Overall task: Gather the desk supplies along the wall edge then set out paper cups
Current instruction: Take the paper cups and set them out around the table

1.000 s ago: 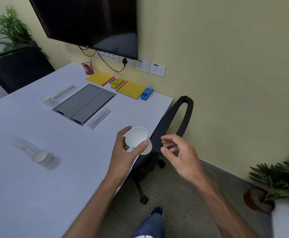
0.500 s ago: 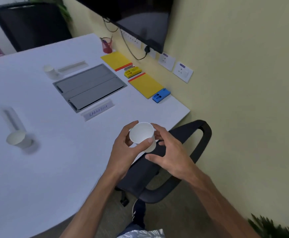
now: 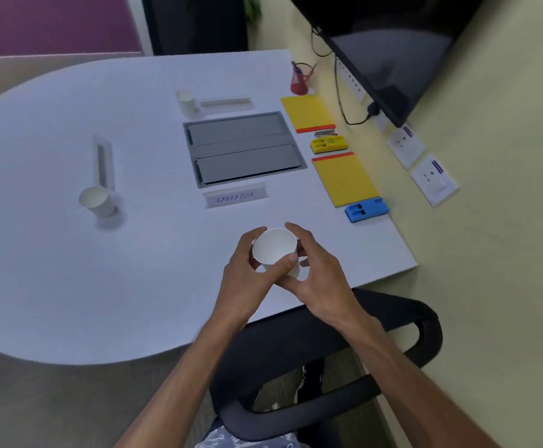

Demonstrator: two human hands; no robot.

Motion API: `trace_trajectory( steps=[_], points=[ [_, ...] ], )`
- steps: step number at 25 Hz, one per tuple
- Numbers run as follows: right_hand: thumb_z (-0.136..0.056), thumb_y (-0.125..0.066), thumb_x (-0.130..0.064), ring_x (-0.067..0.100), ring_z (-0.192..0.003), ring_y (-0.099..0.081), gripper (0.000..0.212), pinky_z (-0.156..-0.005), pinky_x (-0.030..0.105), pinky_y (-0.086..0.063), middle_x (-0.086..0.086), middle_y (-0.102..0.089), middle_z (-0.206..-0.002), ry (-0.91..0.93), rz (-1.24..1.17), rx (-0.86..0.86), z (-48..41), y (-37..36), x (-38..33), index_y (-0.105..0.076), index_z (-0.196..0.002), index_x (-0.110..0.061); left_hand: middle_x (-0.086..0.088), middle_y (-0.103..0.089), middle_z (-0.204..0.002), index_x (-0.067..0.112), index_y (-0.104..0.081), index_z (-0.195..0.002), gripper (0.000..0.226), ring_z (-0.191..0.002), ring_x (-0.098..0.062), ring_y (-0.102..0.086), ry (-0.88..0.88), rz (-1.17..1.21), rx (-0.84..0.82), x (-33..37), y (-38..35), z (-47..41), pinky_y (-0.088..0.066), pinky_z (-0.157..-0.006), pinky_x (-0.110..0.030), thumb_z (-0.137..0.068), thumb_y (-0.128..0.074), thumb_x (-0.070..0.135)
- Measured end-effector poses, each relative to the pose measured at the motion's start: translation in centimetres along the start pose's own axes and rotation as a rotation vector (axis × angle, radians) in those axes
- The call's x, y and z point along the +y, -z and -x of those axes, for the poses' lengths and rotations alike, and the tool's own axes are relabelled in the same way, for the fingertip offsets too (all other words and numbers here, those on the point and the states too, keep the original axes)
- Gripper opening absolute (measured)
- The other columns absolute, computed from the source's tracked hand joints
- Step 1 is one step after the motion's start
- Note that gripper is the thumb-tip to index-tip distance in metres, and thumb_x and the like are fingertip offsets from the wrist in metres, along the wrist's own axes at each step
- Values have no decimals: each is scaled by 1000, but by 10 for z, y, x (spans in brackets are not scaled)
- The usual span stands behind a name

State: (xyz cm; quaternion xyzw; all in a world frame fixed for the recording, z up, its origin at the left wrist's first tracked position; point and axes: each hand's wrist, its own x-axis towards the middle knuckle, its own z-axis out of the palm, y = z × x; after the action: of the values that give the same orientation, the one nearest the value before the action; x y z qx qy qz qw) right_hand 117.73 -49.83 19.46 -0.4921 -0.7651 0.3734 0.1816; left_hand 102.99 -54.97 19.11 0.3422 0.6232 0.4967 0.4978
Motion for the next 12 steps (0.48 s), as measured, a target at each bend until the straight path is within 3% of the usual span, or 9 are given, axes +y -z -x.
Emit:
trace_trajectory(
  steps=[4, 8, 12],
  points=[
    [-79, -78, -45, 10, -113, -57, 83, -95, 28, -53, -9, -56, -136, 80, -52, -70, -26, 24, 39, -30, -147, -39, 20, -58, -127, 45, -44, -136, 73, -118, -7, -59, 30, -81, 62, 0, -34, -15, -53, -99, -32, -74, -78, 57],
    [-77, -80, -46, 11, -106, -59, 82, -84, 17, -51, -7, -57, -134, 105, -114, -134, -60, 43, 82, -32, -144, -41, 13, -51, -142, 44, -35, -144, 78, -127, -9, -52, 102, -164, 161, -4, -63, -35, -43, -102, -30, -77, -65, 69],
    [-78, -80, -42, 12, -109, -55, 83, -87, 25, -52, -3, -56, -133, 61, -126, -133, -103, 48, 125, -31, -145, -39, 6, -46, -151, 37, -34, -148, 71, -134, -14, -47, 127, -223, 266, -24, -75, -68, -39, -102, -29, -86, -54, 67]
  ],
)
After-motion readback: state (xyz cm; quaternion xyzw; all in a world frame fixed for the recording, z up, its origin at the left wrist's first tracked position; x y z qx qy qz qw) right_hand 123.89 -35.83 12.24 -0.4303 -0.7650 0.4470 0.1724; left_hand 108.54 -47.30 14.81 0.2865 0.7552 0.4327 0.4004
